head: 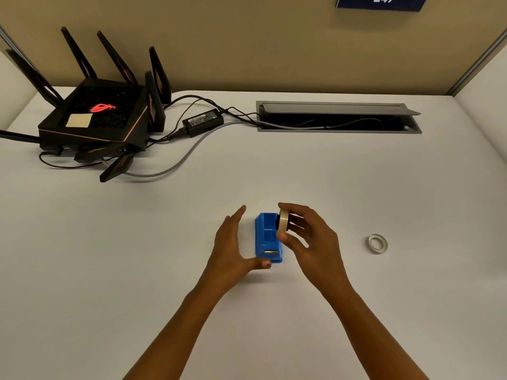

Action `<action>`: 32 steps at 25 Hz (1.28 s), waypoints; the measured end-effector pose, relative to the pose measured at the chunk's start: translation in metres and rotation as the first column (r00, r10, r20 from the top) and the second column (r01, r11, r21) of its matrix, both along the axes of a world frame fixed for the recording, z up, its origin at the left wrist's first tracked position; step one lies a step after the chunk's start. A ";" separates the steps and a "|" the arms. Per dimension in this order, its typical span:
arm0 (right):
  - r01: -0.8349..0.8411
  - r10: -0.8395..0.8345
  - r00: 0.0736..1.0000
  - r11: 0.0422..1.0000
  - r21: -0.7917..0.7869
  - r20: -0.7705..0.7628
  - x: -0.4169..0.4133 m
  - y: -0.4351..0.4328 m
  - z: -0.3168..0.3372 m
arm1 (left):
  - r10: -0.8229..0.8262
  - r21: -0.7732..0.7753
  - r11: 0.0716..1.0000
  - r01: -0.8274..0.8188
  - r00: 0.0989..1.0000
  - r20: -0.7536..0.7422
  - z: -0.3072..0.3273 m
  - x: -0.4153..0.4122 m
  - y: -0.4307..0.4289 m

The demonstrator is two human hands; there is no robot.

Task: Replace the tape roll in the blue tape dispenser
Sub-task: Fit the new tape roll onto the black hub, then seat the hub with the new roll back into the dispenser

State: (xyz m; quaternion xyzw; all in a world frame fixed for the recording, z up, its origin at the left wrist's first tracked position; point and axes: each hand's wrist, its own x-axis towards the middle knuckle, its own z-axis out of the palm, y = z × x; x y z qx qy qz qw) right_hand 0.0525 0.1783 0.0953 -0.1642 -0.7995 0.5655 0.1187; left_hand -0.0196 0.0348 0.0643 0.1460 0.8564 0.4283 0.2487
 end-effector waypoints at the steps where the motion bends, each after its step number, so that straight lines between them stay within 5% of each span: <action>1: -0.010 0.009 1.000 1.000 0.015 0.012 -0.003 0.000 -0.005 | -0.047 -0.017 0.999 0.047 0.999 -0.005 -0.006 -0.003 0.001; 5: -0.028 0.025 0.999 0.998 0.062 0.045 -0.013 0.001 -0.019 | -0.179 -0.118 0.979 0.167 0.979 -0.094 -0.028 -0.013 0.004; 11: -0.038 0.023 0.992 0.992 0.116 0.128 -0.026 0.004 -0.030 | -0.249 -0.040 0.968 0.246 0.956 -0.157 -0.043 -0.019 0.006; 32: -0.078 0.034 0.974 0.979 0.190 0.225 -0.040 0.010 -0.042 | -0.211 0.070 0.972 0.225 0.964 -0.162 -0.053 -0.017 0.006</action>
